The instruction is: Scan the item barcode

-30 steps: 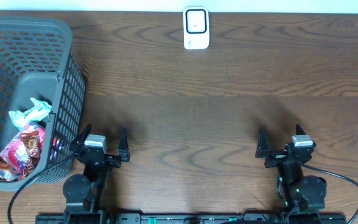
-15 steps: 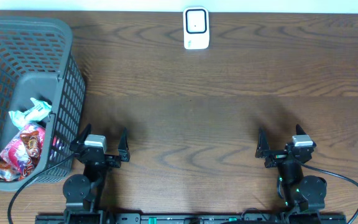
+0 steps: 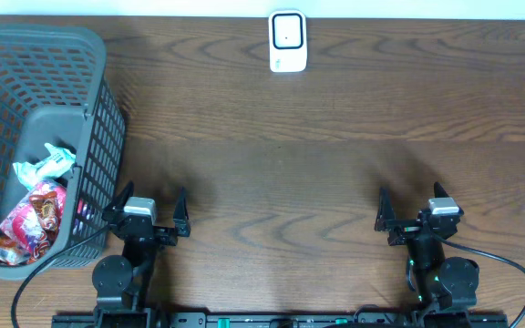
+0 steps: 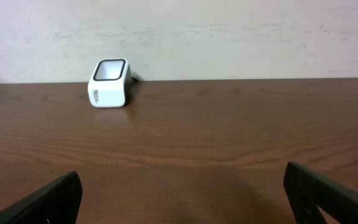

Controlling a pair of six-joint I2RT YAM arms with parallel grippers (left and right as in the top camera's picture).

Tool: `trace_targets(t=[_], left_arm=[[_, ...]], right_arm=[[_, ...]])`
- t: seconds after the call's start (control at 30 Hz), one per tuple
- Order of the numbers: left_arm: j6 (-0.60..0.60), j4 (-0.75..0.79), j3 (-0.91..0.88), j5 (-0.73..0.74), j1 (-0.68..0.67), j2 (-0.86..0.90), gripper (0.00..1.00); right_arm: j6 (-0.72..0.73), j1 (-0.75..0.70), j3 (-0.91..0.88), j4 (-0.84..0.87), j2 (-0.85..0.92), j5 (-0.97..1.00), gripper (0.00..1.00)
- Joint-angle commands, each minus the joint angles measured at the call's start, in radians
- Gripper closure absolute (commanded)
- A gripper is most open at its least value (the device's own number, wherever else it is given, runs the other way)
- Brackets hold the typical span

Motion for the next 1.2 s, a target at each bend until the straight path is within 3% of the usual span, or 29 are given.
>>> trace_targets(t=[0.0, 0.97, 1.0, 1.07, 1.17], left_arm=[[0.009, -0.044, -0.011, 0.026, 0.000, -0.007, 0.02], [0.007, -0.043, -0.011, 0.028, 0.000, -0.006, 0.02], [-0.016, -0.042, -0.011, 0.044, 0.000, -0.006, 0.02], [-0.124, -0.006, -0.011, 0.214, 0.000, -0.006, 0.02], [-0.127, 0.119, -0.011, 0.485, 0.000, -0.006, 0.02]], right_arm=[[-0.011, -0.005, -0.003, -0.003, -0.006, 0.005, 0.01], [-0.011, -0.005, -0.003, -0.003, -0.006, 0.005, 0.01], [-0.011, -0.005, -0.003, -0.003, -0.006, 0.005, 0.01], [-0.011, -0.005, -0.003, -0.003, -0.006, 0.005, 0.01], [-0.011, -0.005, -0.004, -0.003, -0.006, 0.005, 0.01]])
